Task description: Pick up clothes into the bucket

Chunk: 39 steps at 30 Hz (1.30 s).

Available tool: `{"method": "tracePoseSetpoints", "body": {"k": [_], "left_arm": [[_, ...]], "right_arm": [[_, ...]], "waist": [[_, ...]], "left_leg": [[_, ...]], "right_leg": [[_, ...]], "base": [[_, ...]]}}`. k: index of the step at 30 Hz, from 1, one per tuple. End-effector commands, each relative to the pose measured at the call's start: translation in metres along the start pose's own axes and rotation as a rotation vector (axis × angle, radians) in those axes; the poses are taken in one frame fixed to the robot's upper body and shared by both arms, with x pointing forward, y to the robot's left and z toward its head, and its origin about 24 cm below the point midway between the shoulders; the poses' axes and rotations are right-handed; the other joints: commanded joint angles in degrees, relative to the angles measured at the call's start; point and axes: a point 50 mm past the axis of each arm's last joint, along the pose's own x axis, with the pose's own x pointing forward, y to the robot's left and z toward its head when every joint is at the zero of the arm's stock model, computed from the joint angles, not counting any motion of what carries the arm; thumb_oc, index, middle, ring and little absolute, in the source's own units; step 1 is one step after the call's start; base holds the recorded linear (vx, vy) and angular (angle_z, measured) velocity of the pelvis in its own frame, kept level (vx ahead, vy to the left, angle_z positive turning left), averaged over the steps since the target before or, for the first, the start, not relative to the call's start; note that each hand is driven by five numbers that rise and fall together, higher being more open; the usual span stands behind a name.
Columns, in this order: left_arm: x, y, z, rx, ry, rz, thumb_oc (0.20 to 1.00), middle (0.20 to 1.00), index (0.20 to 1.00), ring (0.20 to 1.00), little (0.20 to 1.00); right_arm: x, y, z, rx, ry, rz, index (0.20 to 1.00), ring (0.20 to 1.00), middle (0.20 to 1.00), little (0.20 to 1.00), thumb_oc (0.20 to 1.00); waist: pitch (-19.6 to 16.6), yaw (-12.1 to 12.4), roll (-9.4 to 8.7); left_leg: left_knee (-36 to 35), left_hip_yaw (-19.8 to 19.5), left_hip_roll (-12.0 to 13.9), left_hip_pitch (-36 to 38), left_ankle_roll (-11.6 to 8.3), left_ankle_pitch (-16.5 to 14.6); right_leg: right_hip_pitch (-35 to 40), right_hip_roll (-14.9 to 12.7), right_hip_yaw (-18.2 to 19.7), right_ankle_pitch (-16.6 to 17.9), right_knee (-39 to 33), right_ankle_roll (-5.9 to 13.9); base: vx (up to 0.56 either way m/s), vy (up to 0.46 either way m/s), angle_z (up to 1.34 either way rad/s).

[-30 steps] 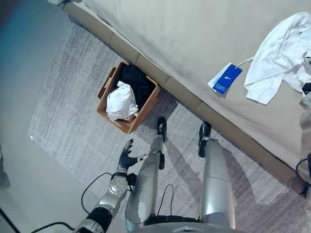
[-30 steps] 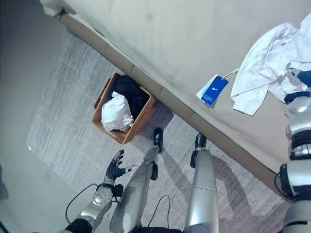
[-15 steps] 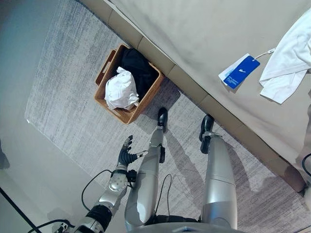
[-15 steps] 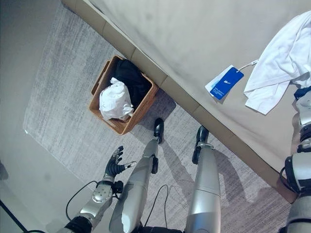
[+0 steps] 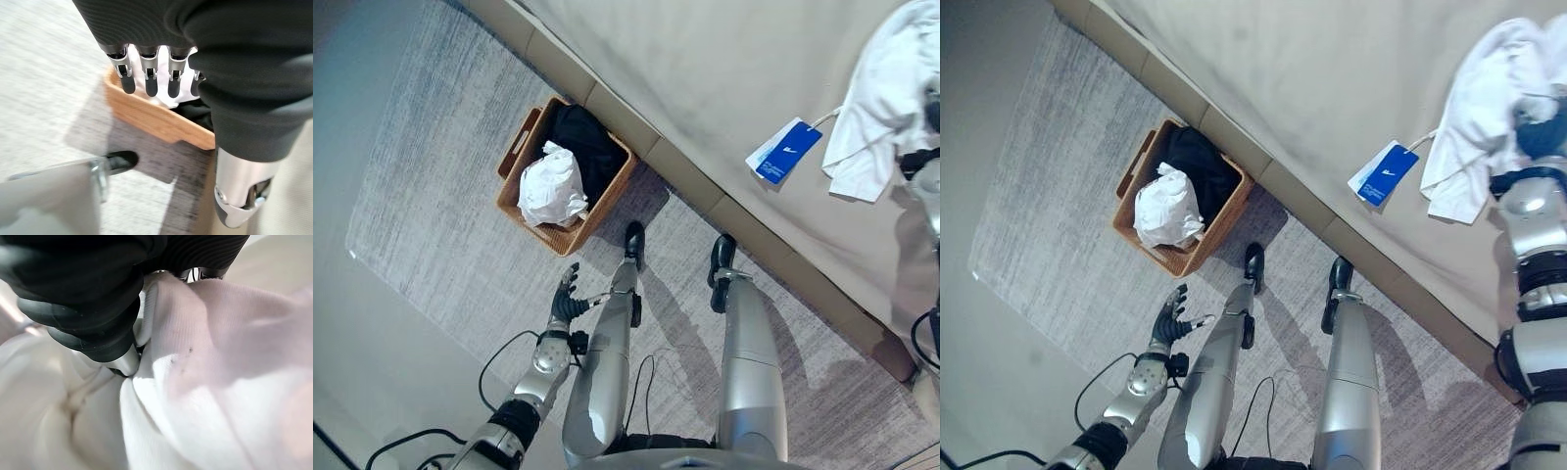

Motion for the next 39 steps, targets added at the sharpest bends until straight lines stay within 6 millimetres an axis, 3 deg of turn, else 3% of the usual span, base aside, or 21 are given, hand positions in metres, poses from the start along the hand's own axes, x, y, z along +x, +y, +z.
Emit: {"method": "tracePoseSetpoints", "body": {"k": [1,3,9,14,17,21,24,26,28,31,39], "left_arm": [[-0.007,0.031,-0.015,0.068,0.032,0.087,1.0,1.0,1.0,1.0,1.0],[0.0,0.038,-0.009,0.093,0.011,0.097,1.0,1.0,1.0,1.0,1.0],[0.007,0.039,0.01,0.121,-0.073,0.053,1.0,1.0,1.0,1.0,1.0],[0.008,0.033,0.052,0.103,-0.262,-0.034,1.0,1.0,1.0,1.0,1.0],[0.009,0.032,0.063,0.103,-0.303,-0.051,1.0,1.0,1.0,1.0,1.0],[0.014,0.016,0.103,0.121,-0.45,-0.148,1.0,1.0,1.0,1.0,1.0],[0.015,0.011,0.111,0.114,-0.476,-0.184,1.0,1.0,1.0,1.0,1.0],[0.015,0.001,0.124,0.121,-0.513,-0.245,1.0,1.0,1.0,1.0,1.0],[0.015,-0.003,0.125,0.12,-0.518,-0.267,1.0,1.0,1.0,1.0,1.0],[0.013,-0.024,0.128,0.12,-0.518,-0.355,1.0,1.0,1.0,1.0,1.0],[0.009,-0.064,0.142,0.139,-0.561,-0.483,1.0,1.0,1.0,1.0,1.0]], "right_arm": [[0.001,-0.004,0.011,0.081,-0.067,-0.047,0.2,0.2,0.2,0.2,0.2],[-0.013,0.01,0.017,0.136,-0.113,0.012,0.2,0.2,0.2,0.2,0.2],[-0.027,0.015,0.01,0.079,-0.139,0.063,0.2,0.2,0.2,0.2,0.2],[-0.058,0.023,-0.002,0.047,-0.16,0.141,0.2,0.2,0.2,0.2,0.2],[-0.07,0.026,-0.004,0.041,-0.168,0.177,0.2,0.2,0.2,0.2,0.2],[-0.091,0.032,-0.001,0.075,-0.194,0.255,0.2,0.2,0.2,0.2,0.2],[-0.1,0.034,-0.001,0.072,-0.206,0.306,0.2,0.2,0.2,0.2,0.2],[-0.111,0.041,0.006,0.091,-0.242,0.37,0.2,0.2,0.2,0.2,0.2],[-0.115,0.042,0.009,0.098,-0.258,0.393,0.2,0.2,0.2,0.2,0.2],[-0.128,0.052,0.024,0.154,-0.314,0.476,0.2,0.2,0.2,0.2,0.2],[-0.148,0.059,0.063,0.348,-0.44,0.556,0.2,0.2,0.2,0.2,0.2]], "waist": [[-0.7,0.2,-4.54],[-0.7,-0.4,-6.7],[-1.1,-0.8,-7.84],[-8.8,-1.2,-8.21],[-10.7,-1.2,-8.42],[-15.9,-1.9,-8.59],[-17.7,-2.2,-8.64],[-20.2,-2.6,-8.68],[-20.8,-2.6,-8.69],[-23.9,-3.2,-8.69],[-27.0,-3.8,-8.78]], "left_leg": [[4.6,2.6,-1.7,0.2,1.77,-4.4],[3.7,4.0,-1.3,9.4,2.23,-5.9],[-0.9,4.7,-1.3,19.9,2.49,-6.0],[-6.8,5.4,-1.5,27.9,2.74,-6.3],[-8.1,5.6,-1.4,29.9,2.81,-6.3],[-10.2,5.8,-1.1,34.6,2.93,-7.0],[-10.1,6.0,-1.0,36.1,2.98,-7.8],[-9.8,6.3,-0.8,38.3,3.08,-9.0],[-9.8,6.5,-0.7,39.2,3.13,-9.4],[-10.6,7.0,-0.3,42.0,3.14,-10.0],[-12.9,7.3,0.1,45.3,3.21,-10.0]], "right_leg": [[4.0,-1.8,1.2,5.9,-6.1,3.05],[13.9,-1.2,1.9,7.3,-11.4,3.9],[24.6,-1.1,1.5,9.2,-17.6,4.79],[33.1,-0.7,0.9,11.1,-25.4,5.92],[35.2,-0.5,0.7,11.3,-26.9,6.04],[39.7,-0.4,0.1,10.4,-28.5,6.37],[41.5,-0.4,0.0,9.8,-29.0,6.4],[43.7,-0.2,0.3,9.1,-29.4,6.48],[44.6,-0.2,0.5,8.8,-29.6,6.45],[47.2,0.2,0.8,7.9,-30.1,6.38],[50.2,0.3,0.7,7.7,-31.8,6.39]], "base": [[0.01,0.061,-0.37],[0.02,0.114,-0.3],[0.04,0.043,-0.19],[0.16,0.033,-0.03],[0.09,-0.004,-0.06],[0.13,-0.002,-0.06],[0.13,-0.007,-0.03],[0.14,-0.01,-0.05],[0.1,0.0,-0.03],[0.11,-0.007,-0.09],[0.05,-0.003,-0.03]]}}
